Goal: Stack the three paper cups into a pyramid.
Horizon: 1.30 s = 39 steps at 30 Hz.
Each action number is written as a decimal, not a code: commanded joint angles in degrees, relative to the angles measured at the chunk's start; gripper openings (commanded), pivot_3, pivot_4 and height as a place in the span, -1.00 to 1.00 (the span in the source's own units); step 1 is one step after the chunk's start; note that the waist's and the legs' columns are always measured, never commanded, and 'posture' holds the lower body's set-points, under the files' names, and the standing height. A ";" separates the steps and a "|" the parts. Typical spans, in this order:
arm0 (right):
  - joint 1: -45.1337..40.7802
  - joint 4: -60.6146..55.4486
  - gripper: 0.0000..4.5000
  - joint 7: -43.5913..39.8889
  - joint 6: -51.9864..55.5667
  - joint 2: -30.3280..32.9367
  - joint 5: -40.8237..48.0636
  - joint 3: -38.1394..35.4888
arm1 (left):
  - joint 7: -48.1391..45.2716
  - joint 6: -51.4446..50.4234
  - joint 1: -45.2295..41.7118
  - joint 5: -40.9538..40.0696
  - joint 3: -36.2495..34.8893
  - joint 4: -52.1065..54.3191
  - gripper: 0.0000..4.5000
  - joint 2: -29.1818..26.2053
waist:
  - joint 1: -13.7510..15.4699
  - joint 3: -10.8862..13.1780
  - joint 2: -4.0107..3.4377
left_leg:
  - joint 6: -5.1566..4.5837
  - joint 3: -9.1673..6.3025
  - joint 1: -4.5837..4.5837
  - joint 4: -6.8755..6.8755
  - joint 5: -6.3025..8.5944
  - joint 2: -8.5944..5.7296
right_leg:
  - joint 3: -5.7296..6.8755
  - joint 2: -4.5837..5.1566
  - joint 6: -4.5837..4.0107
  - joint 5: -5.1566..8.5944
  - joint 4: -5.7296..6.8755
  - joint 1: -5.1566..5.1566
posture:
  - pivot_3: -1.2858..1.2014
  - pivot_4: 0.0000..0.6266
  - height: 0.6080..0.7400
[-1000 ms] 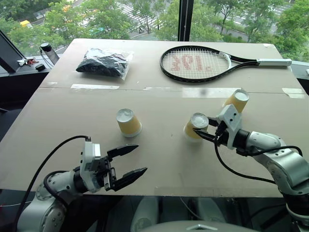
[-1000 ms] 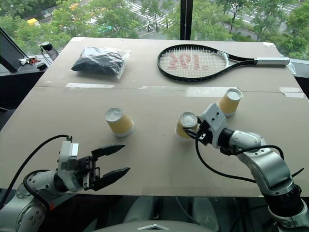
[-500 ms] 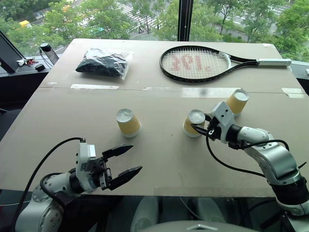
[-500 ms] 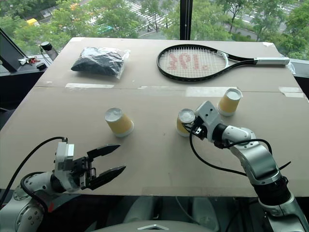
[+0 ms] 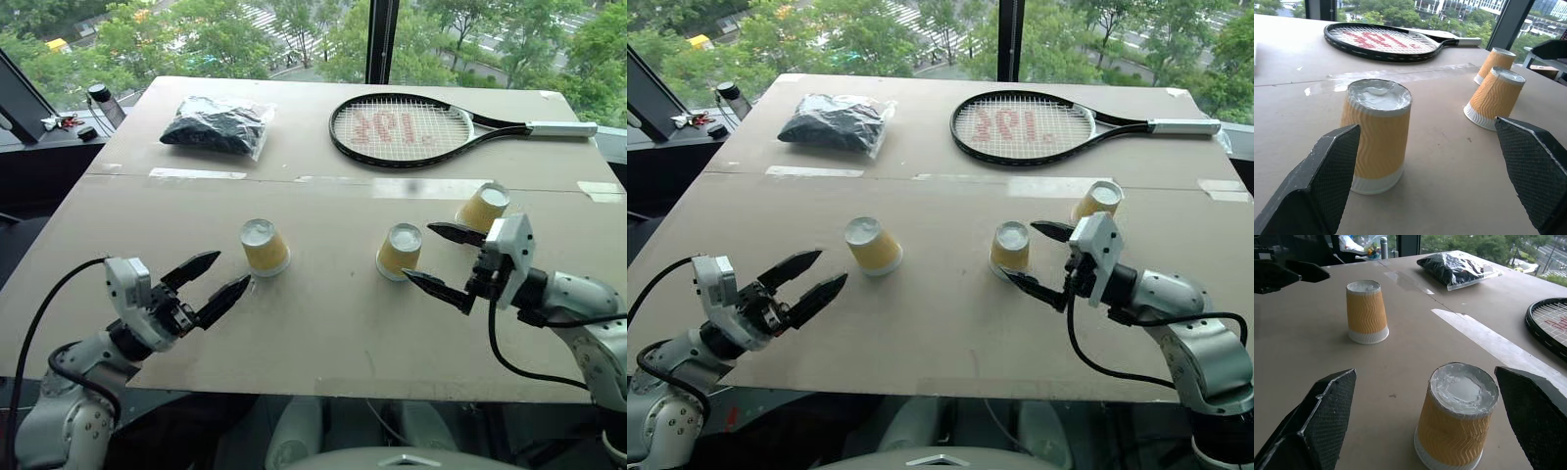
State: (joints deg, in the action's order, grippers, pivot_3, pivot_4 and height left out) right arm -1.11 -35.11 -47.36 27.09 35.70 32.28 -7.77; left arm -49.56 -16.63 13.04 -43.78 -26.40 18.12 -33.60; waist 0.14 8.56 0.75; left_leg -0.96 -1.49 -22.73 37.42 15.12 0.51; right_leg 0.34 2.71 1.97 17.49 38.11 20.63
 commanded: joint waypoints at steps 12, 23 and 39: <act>15.04 -10.31 0.99 -3.06 -9.68 0.43 1.38 -3.54 | -2.11 -1.35 -17.86 10.76 9.92 -13.58 1.00 -6.78 | -0.29 0.01 0.04 | 0.01 0.03 0.04 0.02 0.00 -0.03 | -0.04 -0.10 0.00 0.00 0.09 0.01 | 0.03 -0.52 1.00; 20.16 -12.82 1.00 -1.14 -13.75 -0.48 1.00 -3.73 | -5.80 -0.31 -23.46 13.63 13.51 -18.43 0.28 -6.51 | -0.07 -0.01 0.06 | 0.01 0.03 0.10 0.05 -0.01 -0.04 | -0.03 -0.03 0.01 0.00 0.18 -0.02 | 0.03 -0.52 1.00; 20.20 -12.08 1.00 0.16 -15.09 -0.28 0.29 -2.63 | -10.36 1.07 -22.16 10.49 10.07 -17.57 0.46 -7.00 | 0.48 -0.02 0.05 | 0.01 0.03 0.12 0.06 -0.01 -0.04 | -0.04 -0.01 0.00 0.00 0.22 -0.02 | 0.03 -0.52 1.00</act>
State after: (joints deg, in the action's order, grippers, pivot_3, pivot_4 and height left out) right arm 19.31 -45.77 -47.61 13.00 35.38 31.98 -9.98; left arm -59.34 -16.64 -9.11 -32.77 -14.28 0.30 -39.97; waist 0.62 8.54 0.81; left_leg -0.95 -1.47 -22.61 37.48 15.11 0.48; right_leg 0.31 2.70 1.98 17.49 38.32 20.61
